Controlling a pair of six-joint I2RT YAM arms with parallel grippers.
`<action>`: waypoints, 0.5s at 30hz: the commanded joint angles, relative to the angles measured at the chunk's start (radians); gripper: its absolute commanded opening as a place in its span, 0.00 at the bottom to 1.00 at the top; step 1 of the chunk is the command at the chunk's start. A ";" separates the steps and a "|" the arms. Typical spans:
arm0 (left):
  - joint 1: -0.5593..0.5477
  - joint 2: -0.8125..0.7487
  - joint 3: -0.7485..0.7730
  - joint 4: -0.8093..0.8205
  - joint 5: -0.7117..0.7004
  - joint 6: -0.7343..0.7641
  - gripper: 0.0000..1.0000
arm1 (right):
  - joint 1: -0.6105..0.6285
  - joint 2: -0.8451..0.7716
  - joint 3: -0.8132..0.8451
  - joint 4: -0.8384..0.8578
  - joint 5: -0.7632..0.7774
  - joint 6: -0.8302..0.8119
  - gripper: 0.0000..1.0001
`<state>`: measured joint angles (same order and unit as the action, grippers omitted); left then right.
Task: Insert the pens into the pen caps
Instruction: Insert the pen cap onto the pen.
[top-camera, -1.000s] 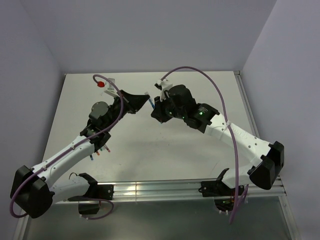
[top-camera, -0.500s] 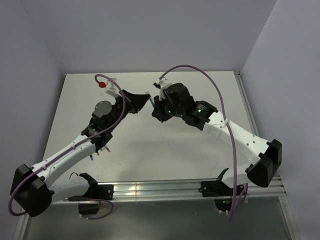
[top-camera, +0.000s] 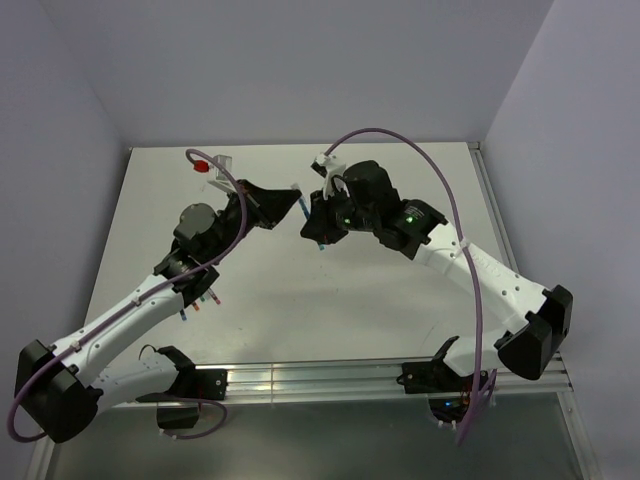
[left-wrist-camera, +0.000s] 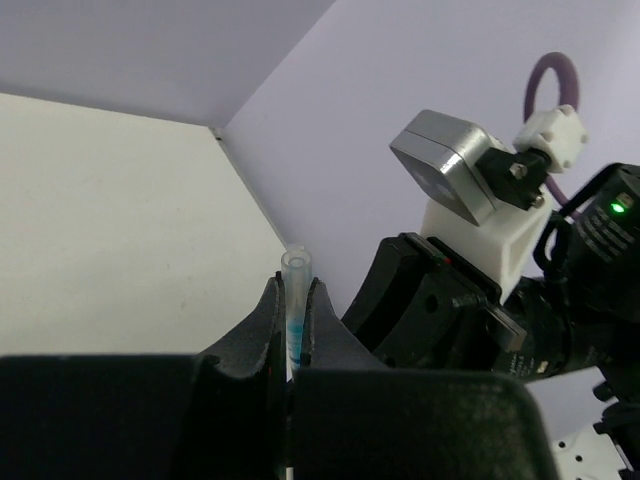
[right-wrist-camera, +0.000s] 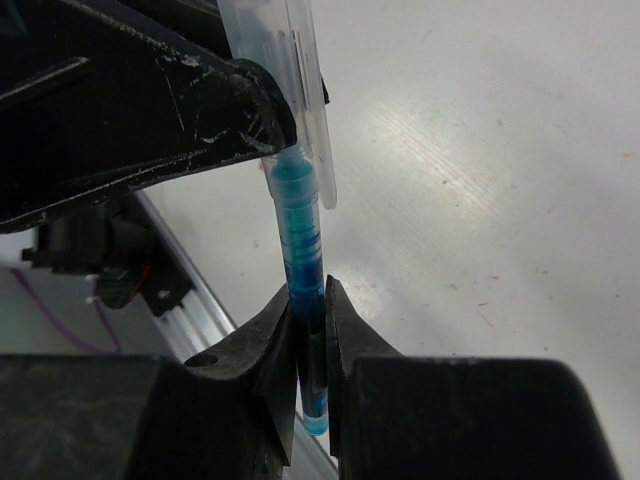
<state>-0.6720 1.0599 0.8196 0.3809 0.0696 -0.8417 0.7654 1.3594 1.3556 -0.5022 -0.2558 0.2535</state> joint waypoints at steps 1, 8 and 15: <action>-0.086 -0.031 -0.028 -0.088 0.360 0.029 0.00 | -0.081 -0.065 0.053 0.352 0.003 0.066 0.00; -0.061 -0.041 -0.048 -0.019 0.493 0.020 0.00 | -0.149 -0.115 0.008 0.432 -0.152 0.134 0.00; 0.000 -0.034 -0.086 0.111 0.657 -0.048 0.00 | -0.225 -0.154 -0.061 0.570 -0.382 0.230 0.00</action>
<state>-0.6415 1.0309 0.7979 0.5835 0.3130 -0.8528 0.6392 1.2411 1.2724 -0.3588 -0.6945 0.3683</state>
